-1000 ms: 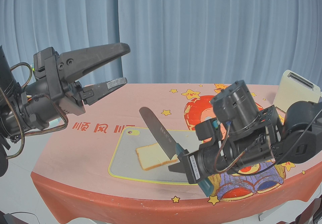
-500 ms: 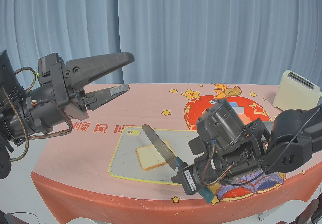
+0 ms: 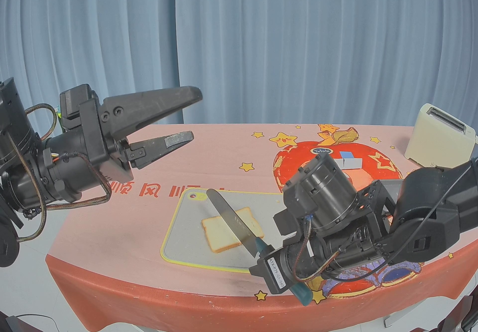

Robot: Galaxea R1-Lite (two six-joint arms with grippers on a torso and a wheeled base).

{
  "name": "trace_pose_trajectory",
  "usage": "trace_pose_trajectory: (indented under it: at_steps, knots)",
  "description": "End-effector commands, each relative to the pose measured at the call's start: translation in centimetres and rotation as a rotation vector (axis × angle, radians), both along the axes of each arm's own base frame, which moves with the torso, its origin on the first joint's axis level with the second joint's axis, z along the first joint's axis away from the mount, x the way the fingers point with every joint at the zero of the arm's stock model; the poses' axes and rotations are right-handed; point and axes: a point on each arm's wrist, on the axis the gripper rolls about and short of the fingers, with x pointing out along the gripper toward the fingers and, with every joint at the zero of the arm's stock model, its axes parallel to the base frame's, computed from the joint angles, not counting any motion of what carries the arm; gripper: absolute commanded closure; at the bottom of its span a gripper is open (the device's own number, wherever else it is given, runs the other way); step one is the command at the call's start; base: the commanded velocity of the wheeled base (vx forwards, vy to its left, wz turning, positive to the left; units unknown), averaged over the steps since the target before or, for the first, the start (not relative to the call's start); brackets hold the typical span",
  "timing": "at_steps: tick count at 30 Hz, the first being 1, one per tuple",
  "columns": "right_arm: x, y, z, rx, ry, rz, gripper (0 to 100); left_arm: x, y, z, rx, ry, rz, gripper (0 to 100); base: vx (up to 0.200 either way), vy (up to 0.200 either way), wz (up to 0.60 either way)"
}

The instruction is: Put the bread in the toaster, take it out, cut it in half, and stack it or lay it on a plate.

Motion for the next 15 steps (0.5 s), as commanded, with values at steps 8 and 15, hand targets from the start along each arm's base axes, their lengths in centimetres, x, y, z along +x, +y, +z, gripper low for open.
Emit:
trace_pose_trajectory:
  at_steps: [8,15]
  knots:
    - [0.36,0.48,-0.7,-0.012,0.011,-0.002,100,-0.01,-0.04,-0.09,0.002,0.003,-0.003,0,0.0,0.0,0.0]
    - [0.58,0.52,-0.87,-0.014,0.014,-0.008,100,0.02,-0.06,-0.11,0.002,0.003,-0.003,0,0.0,0.0,0.0]
